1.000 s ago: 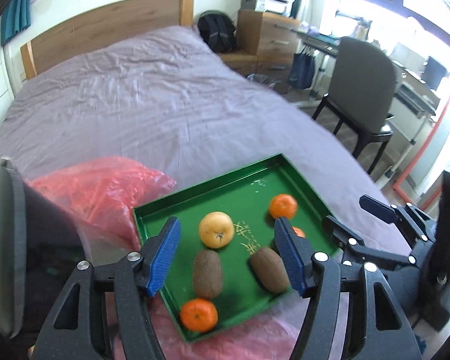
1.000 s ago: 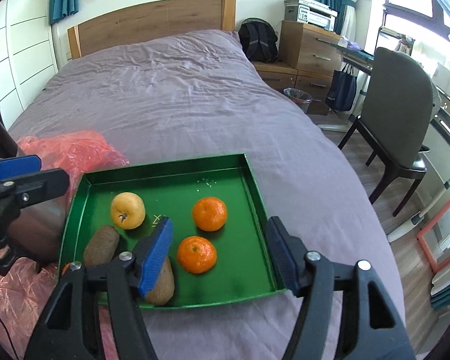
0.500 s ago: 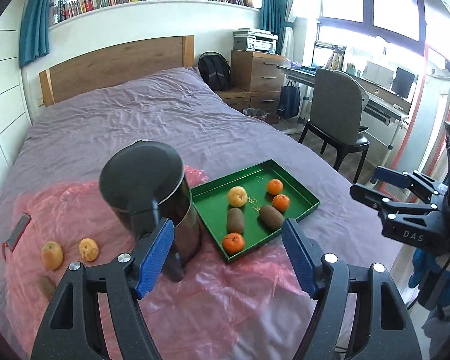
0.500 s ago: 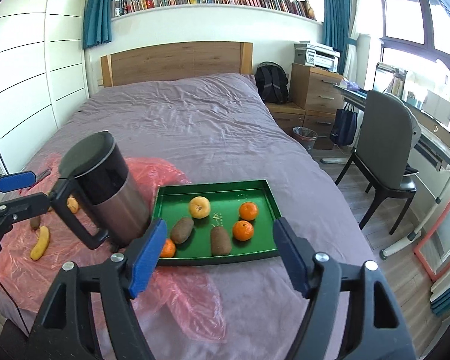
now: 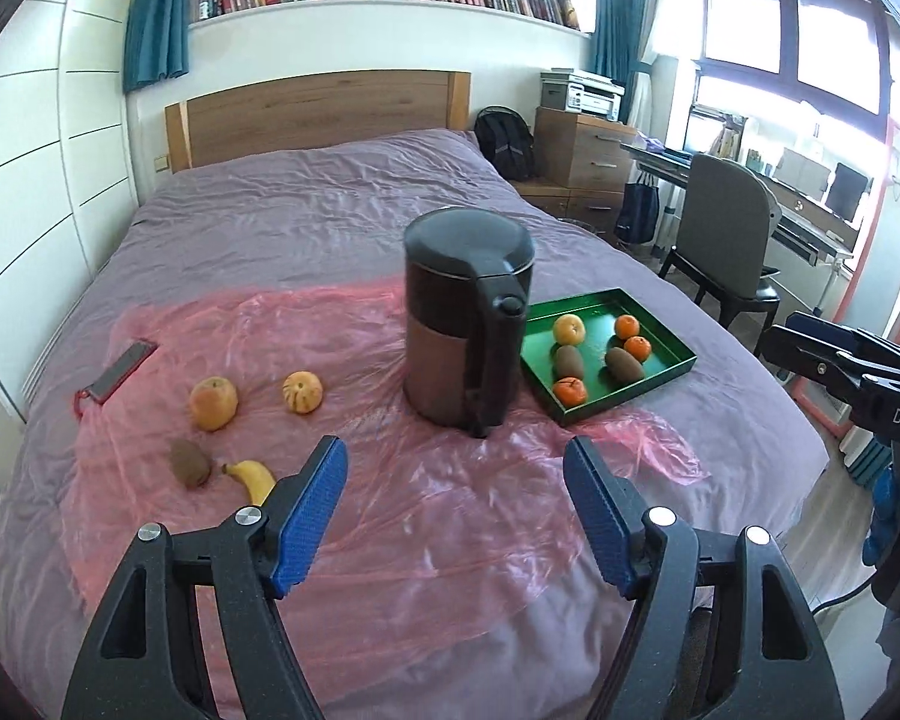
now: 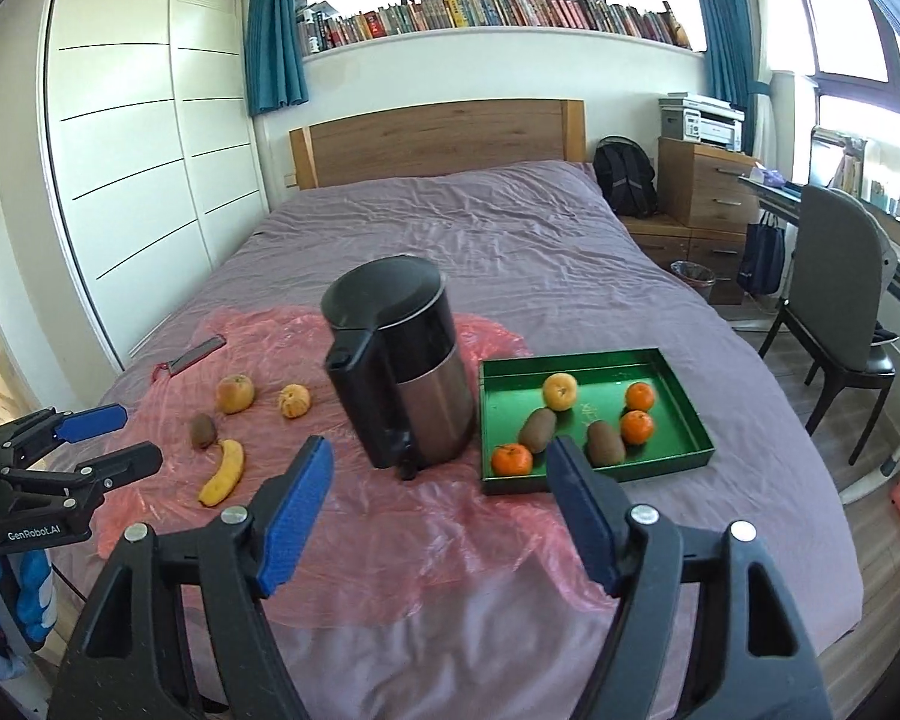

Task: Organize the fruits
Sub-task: 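Withdraw both open grippers from the tray toward the remaining fruits, then grasp the brown kiwi with the left gripper while the right grasps the yellow banana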

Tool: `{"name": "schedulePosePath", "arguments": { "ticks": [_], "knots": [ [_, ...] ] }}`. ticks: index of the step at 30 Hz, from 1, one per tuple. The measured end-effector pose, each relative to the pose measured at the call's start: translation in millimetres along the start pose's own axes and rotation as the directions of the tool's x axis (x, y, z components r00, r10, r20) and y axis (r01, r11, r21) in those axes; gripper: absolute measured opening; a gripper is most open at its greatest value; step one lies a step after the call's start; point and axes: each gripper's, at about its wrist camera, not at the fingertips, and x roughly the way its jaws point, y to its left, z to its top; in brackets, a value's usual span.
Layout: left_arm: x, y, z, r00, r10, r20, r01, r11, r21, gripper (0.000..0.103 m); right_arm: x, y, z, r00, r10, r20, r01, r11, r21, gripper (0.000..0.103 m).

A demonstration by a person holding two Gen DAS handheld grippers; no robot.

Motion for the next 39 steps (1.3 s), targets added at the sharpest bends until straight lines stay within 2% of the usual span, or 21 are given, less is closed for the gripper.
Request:
{"name": "schedulePosePath", "arguments": {
  "ticks": [7,12,17,24,29,32,36,39],
  "knots": [
    [-7,86,-34,0.995,0.097,-0.014,-0.098,0.986,-0.133,0.069,28,77,-9,0.995,0.084,-0.058,-0.087,0.995,-0.052,0.088],
    [2,155,-66,0.983,0.175,-0.05,-0.182,0.955,-0.233,0.069,65,134,-20,0.982,0.148,-0.119,-0.16,0.982,-0.096,0.088],
    [17,211,-96,0.969,0.221,-0.109,-0.244,0.919,-0.31,0.069,115,181,-36,0.956,0.204,-0.211,-0.233,0.964,-0.126,0.088],
    [50,261,-115,0.96,0.212,-0.182,-0.268,0.882,-0.387,0.069,182,227,-51,0.911,0.257,-0.322,-0.311,0.942,-0.127,0.085],
    [86,282,-109,0.969,0.138,-0.206,-0.22,0.86,-0.46,0.069,235,244,-62,0.874,0.295,-0.386,-0.354,0.931,-0.09,0.063],
    [116,291,-97,0.974,0.097,-0.205,-0.19,0.84,-0.509,0.068,261,251,-67,0.854,0.309,-0.418,-0.37,0.926,-0.073,0.054],
    [163,301,-84,0.968,0.067,-0.24,-0.194,0.807,-0.558,0.066,290,254,-70,0.836,0.32,-0.446,-0.379,0.924,-0.047,0.052],
    [193,312,-80,0.957,0.081,-0.279,-0.236,0.777,-0.583,0.064,309,257,-72,0.827,0.317,-0.464,-0.377,0.925,-0.04,0.047]
  ]
}}
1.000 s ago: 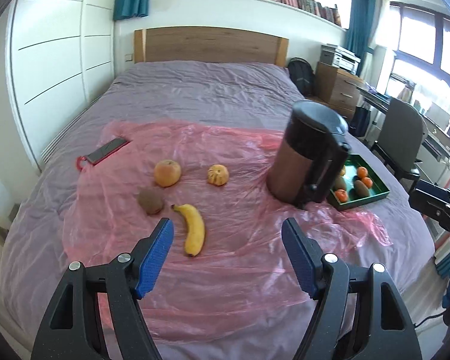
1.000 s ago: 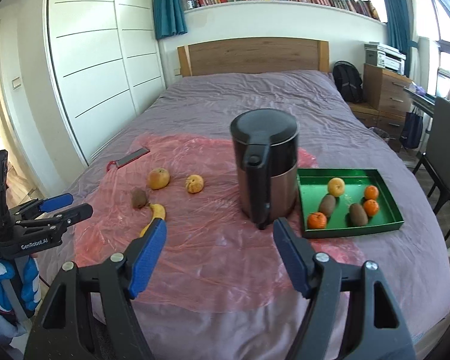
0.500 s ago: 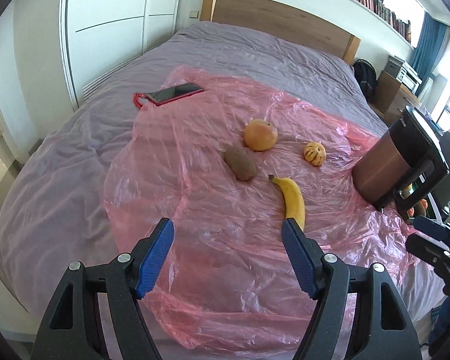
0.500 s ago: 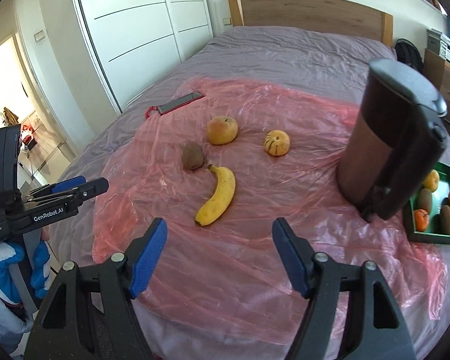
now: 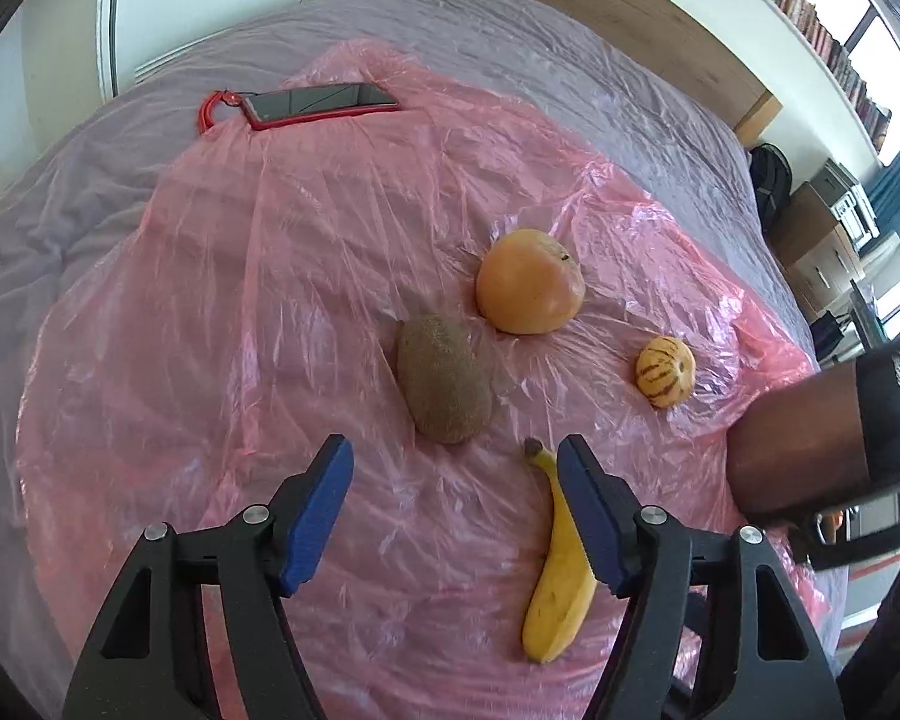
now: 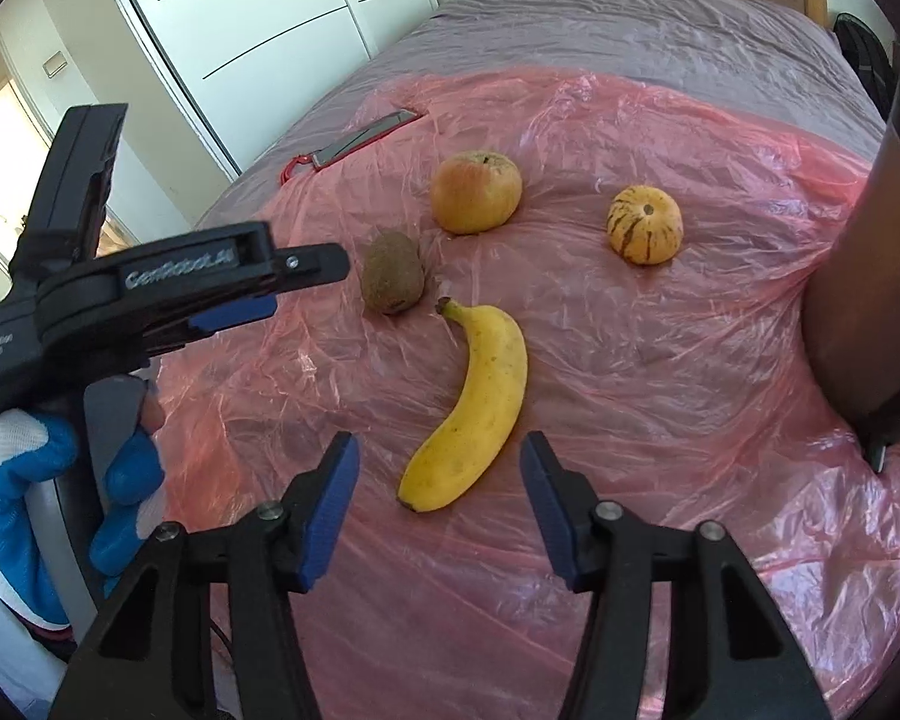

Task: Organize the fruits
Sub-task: 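Grasp the brown kiwi with the left gripper while the right grasps the yellow banana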

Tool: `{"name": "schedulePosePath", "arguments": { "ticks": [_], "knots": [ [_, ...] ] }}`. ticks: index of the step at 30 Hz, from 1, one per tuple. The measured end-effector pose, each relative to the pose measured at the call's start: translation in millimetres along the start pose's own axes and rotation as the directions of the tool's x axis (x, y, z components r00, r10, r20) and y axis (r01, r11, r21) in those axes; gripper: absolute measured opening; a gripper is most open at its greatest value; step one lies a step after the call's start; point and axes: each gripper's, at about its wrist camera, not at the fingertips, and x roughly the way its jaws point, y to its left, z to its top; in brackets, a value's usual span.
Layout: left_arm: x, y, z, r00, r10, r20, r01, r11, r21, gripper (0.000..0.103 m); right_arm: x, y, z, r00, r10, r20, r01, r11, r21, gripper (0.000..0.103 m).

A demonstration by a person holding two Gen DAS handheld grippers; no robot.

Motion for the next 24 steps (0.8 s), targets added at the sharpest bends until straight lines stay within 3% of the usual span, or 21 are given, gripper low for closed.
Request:
{"name": "schedulePosePath", "arguments": {
  "ticks": [7,13,24],
  "knots": [
    [46,-6,21,0.992,0.11,-0.059,-0.111,0.994,-0.011,0.059,37,-20,12,0.999,-0.002,-0.039,0.004,0.998,0.066,0.03],
    [64,-3,23,0.986,0.136,-0.094,-0.139,0.99,-0.019,0.058,62,-29,14,0.997,0.016,-0.081,-0.009,0.996,0.09,0.018],
    [91,-4,14,0.98,0.153,-0.131,-0.15,0.988,0.028,0.058,94,-25,12,0.99,0.017,-0.136,-0.005,0.996,0.092,0.015]
  ]
}}
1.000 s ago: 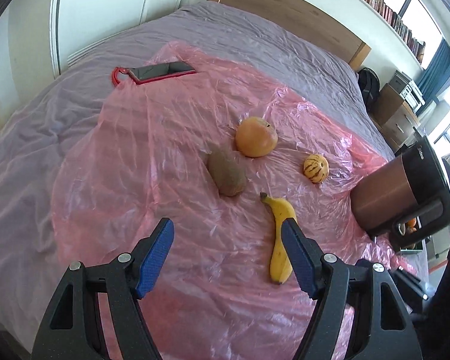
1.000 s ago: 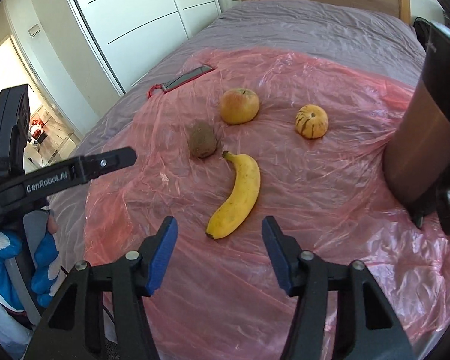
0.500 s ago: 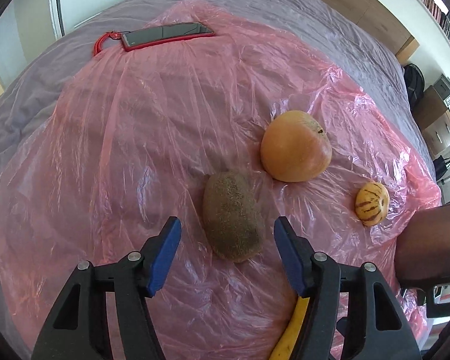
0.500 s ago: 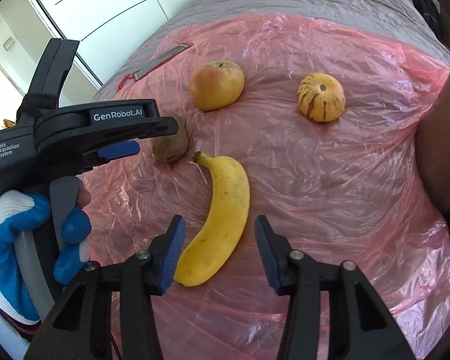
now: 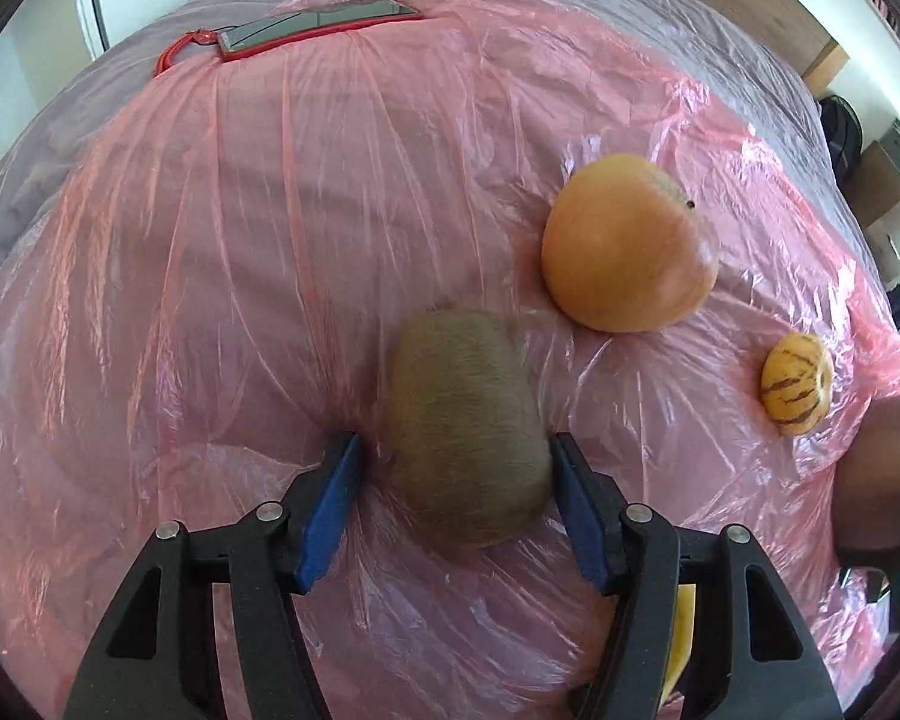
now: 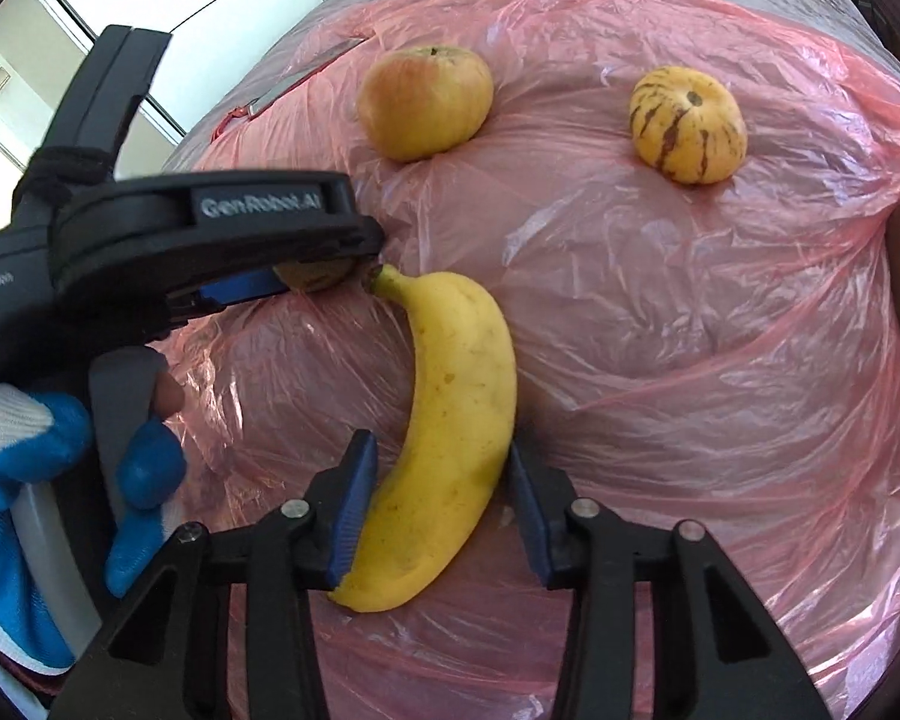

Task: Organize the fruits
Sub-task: 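Grasp the brown kiwi with the left gripper while the right grasps the yellow banana, then carry the kiwi in the left gripper to the green tray while the right carries the banana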

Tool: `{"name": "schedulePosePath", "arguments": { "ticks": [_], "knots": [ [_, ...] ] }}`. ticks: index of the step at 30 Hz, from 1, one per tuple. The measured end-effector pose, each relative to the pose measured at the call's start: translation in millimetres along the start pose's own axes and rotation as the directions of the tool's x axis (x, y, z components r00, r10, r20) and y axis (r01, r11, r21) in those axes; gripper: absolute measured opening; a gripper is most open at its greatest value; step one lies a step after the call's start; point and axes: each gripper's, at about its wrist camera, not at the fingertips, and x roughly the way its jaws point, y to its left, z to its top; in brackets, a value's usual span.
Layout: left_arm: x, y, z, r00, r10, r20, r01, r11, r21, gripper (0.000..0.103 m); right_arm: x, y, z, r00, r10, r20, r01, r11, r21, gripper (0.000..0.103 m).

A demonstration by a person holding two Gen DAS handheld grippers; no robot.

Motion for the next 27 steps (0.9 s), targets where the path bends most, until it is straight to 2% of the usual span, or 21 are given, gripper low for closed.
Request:
{"name": "schedulePosePath", "arguments": {
  "ticks": [2,3,4,11,19,20,27],
  "knots": [
    [0,3,0,1.0,-0.013,0.007,0.014,1.0,-0.01,0.054,0,-1,1,1.0,0.007,0.006,-0.007,1.0,0.003,0.01],
    [-1,4,0,1.0,-0.01,0.012,0.01,1.0,-0.009,0.044,0,-2,1,1.0,0.013,0.01,-0.013,1.0,0.007,0.007],
    [-2,6,-1,1.0,-0.012,0.018,0.012,1.0,-0.006,0.041,-1,-2,1,1.0,0.021,0.014,-0.021,1.0,0.012,0.0],
    [-16,37,-10,0.985,-0.152,0.079,0.157,0.986,-0.052,0.04,-11,-5,-4,0.997,0.066,0.032,-0.068,0.997,0.036,0.0],
    [-37,42,-14,0.978,-0.173,0.114,0.179,0.982,-0.052,0.04,-18,-2,-10,0.996,0.075,0.042,-0.077,0.996,0.045,0.0],
    [-40,44,-15,0.977,-0.176,0.119,0.184,0.982,-0.052,0.04,-27,-4,-19,0.996,0.078,0.045,-0.08,0.996,0.046,0.0],
    [-61,47,-24,0.968,-0.197,0.153,0.204,0.978,-0.035,0.04,-43,-7,-27,0.994,0.076,0.075,-0.08,0.996,0.047,0.0]
  ]
}}
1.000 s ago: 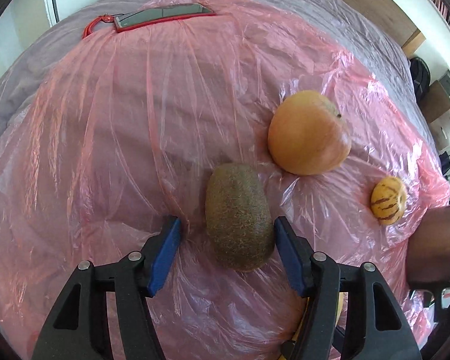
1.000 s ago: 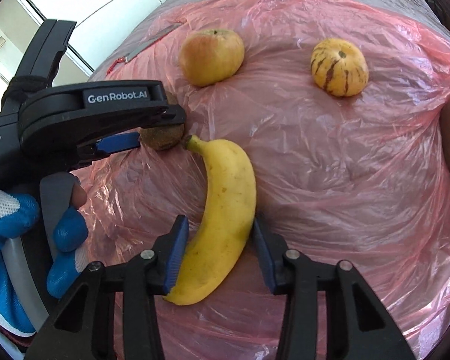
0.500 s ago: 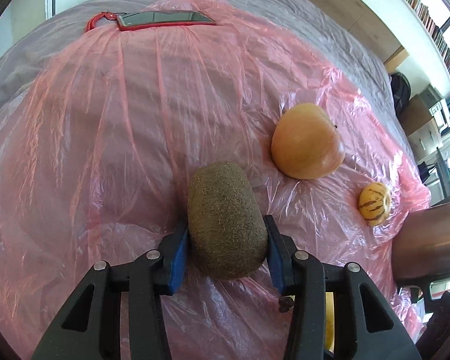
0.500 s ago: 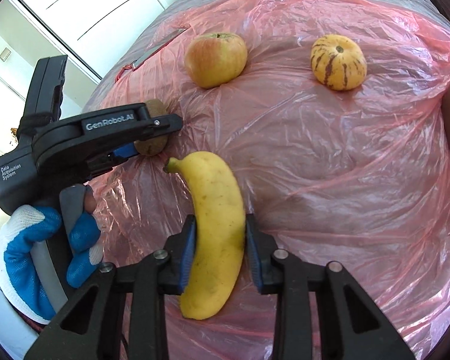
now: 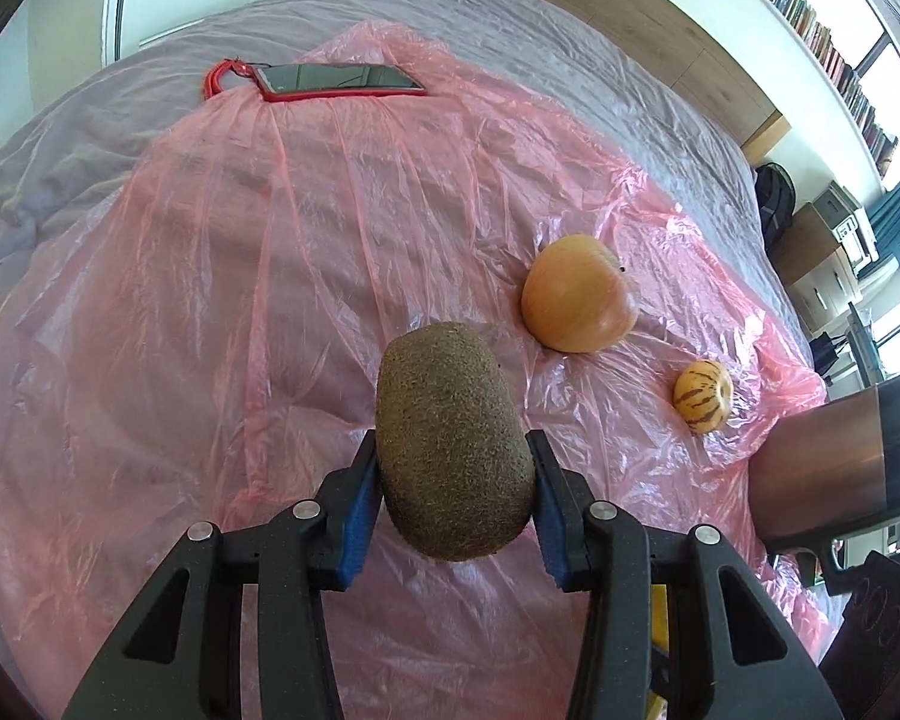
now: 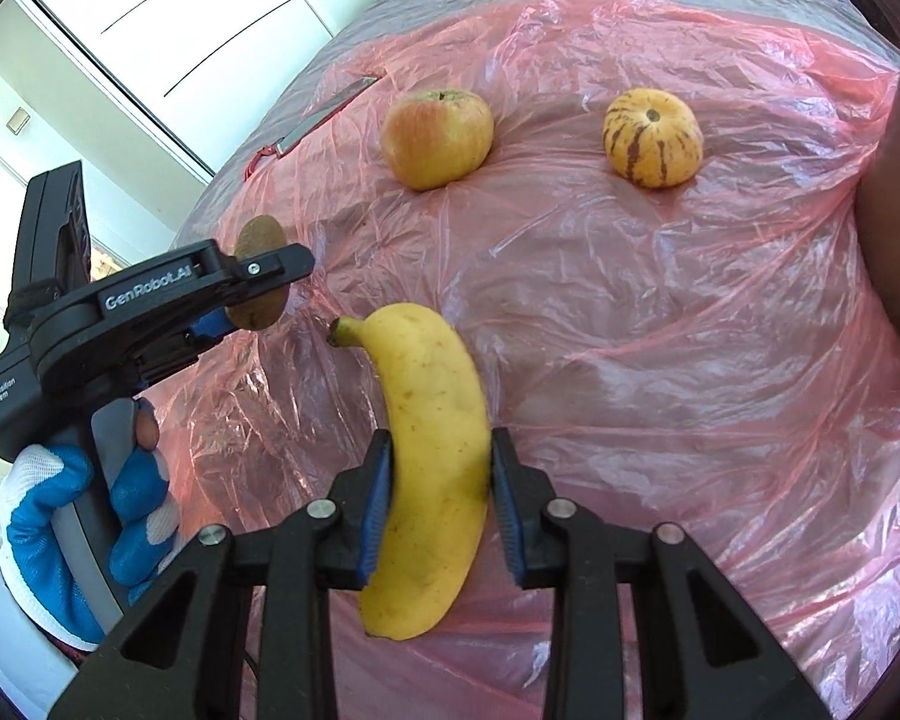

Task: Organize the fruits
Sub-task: 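Carry the kiwi in the left gripper to the green tray while the right carries the banana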

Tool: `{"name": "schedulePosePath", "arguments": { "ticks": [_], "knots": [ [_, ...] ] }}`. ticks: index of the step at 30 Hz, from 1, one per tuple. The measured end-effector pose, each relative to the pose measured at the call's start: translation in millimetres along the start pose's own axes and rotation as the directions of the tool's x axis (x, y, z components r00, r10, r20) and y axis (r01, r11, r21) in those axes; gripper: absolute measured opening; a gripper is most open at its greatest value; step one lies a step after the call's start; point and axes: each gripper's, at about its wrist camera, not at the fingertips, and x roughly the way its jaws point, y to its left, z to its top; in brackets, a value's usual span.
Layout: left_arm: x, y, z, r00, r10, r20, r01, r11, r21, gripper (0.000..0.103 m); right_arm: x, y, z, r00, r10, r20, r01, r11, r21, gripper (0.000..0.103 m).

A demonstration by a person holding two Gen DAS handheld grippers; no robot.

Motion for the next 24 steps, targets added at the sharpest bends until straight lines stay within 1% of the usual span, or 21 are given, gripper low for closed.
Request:
{"name": "schedulePosePath", "arguments": {
  "ticks": [12,17,24],
  "knots": [
    [-53,-2,-32,0.999,0.004,0.036,-0.006,0.997,0.073,0.04,-39,-5,-25,1.0,0.003,0.029,-0.003,1.0,0.013,0.0],
    [-72,-9,-53,0.999,-0.015,0.034,0.011,0.994,0.106,0.04,-59,-12,-42,0.999,0.015,0.046,-0.017,0.999,0.039,0.0],
    [-96,-33,-83,0.998,-0.058,0.025,0.054,0.987,0.154,0.04,-94,-26,-69,0.997,0.024,0.077,-0.029,0.997,0.075,0.0]
  ]
}}
